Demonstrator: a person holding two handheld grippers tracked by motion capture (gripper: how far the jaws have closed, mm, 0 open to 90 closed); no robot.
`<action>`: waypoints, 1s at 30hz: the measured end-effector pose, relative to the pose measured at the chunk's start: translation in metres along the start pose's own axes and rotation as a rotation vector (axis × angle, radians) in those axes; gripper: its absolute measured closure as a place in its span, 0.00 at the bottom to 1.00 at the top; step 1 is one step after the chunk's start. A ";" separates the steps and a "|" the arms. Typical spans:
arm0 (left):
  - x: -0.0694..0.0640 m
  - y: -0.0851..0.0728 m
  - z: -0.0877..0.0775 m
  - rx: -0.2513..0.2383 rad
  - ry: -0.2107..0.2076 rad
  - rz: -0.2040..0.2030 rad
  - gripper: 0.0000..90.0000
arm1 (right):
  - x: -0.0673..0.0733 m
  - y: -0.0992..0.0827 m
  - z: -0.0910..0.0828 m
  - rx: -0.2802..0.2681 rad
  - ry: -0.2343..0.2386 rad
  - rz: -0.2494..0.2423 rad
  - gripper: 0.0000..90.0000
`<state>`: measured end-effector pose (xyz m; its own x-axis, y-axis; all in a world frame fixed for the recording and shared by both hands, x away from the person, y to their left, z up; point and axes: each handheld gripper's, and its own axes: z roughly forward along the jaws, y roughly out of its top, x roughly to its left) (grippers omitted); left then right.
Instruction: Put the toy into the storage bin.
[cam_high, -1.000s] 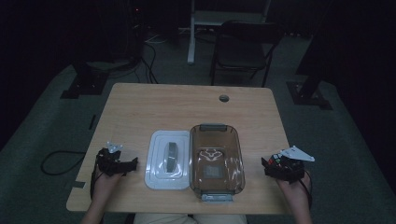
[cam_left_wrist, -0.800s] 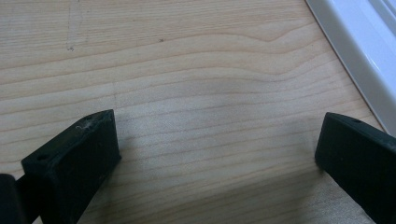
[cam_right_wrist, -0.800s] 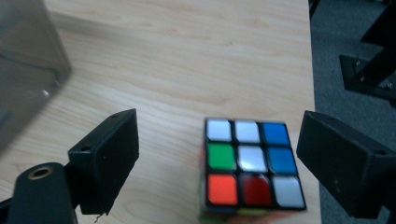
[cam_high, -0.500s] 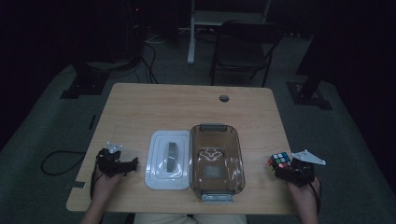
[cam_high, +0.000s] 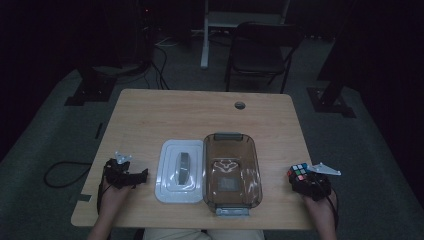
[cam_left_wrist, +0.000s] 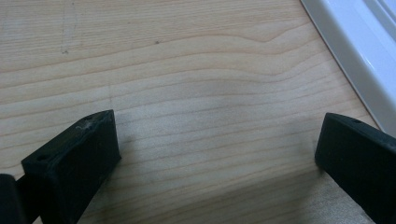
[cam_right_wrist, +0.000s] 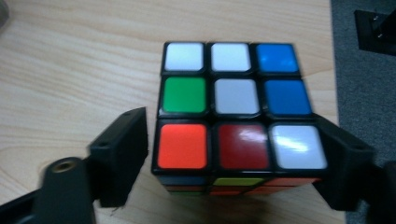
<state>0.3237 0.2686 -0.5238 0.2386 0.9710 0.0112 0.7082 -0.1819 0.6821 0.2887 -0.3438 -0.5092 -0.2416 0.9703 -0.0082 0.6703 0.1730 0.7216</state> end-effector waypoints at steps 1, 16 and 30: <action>0.000 0.000 0.000 0.000 0.000 -0.001 0.00 | 0.001 0.000 0.001 0.001 -0.002 -0.003 0.28; 0.000 0.000 0.000 0.000 0.001 0.000 0.00 | 0.009 0.014 -0.011 0.011 0.032 -0.057 0.38; 0.000 0.000 0.000 0.000 0.001 0.000 0.00 | 0.019 0.041 -0.037 -0.056 0.101 -0.100 0.38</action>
<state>0.3237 0.2685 -0.5238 0.2384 0.9711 0.0117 0.7082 -0.1820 0.6822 0.2860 -0.3246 -0.4542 -0.3766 0.9263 -0.0138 0.5999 0.2552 0.7582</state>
